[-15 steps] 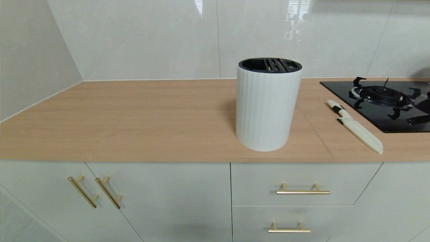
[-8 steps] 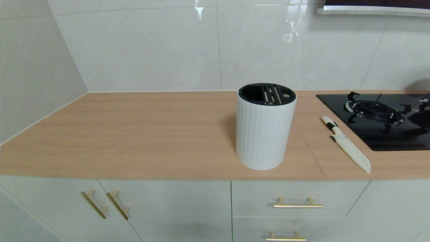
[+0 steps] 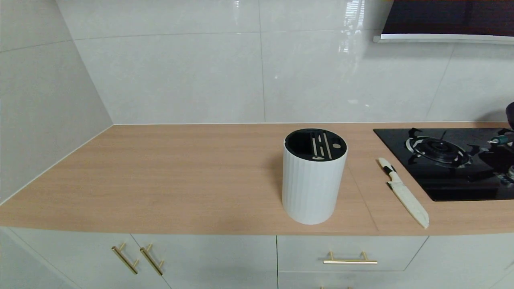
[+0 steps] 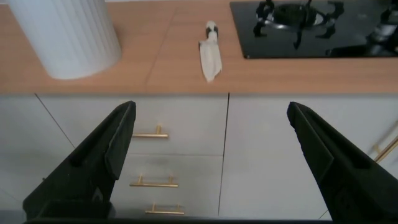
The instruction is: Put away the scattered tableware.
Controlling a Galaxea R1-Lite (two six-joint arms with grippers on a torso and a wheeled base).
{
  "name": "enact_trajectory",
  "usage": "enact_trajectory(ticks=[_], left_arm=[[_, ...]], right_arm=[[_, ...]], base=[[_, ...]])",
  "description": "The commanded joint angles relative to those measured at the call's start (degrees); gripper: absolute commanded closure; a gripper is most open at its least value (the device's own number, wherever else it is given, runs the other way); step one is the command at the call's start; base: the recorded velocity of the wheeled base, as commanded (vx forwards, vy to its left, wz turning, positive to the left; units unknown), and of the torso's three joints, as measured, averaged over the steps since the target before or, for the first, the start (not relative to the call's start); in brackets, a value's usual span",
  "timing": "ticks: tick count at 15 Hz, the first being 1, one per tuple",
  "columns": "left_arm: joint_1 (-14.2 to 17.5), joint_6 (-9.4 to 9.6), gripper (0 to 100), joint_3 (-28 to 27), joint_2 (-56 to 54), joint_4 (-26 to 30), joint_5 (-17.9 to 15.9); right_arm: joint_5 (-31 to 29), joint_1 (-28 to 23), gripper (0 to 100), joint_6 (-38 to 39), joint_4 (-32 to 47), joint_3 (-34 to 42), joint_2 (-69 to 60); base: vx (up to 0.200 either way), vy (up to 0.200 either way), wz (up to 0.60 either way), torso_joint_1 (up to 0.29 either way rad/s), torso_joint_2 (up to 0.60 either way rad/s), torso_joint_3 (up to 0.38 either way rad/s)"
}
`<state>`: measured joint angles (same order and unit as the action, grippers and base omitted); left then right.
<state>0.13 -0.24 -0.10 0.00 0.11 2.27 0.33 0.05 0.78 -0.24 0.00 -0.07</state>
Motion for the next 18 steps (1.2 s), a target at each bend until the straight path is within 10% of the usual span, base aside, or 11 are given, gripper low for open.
enact_trajectory(ticks=[1,18], left_arm=[[0.04,-0.02,0,0.01,0.0,-0.02,0.02],[0.04,-0.02,0,0.01,0.09,-0.02,0.02]], right_arm=[[0.02,0.04,0,0.01,-0.02,0.0,0.07],[0.02,0.04,0,0.01,-0.02,0.0,0.07]], base=[[0.0,0.0,0.0,0.271,-0.58,-0.305],[0.0,0.0,0.0,0.181,-0.37,-0.192]])
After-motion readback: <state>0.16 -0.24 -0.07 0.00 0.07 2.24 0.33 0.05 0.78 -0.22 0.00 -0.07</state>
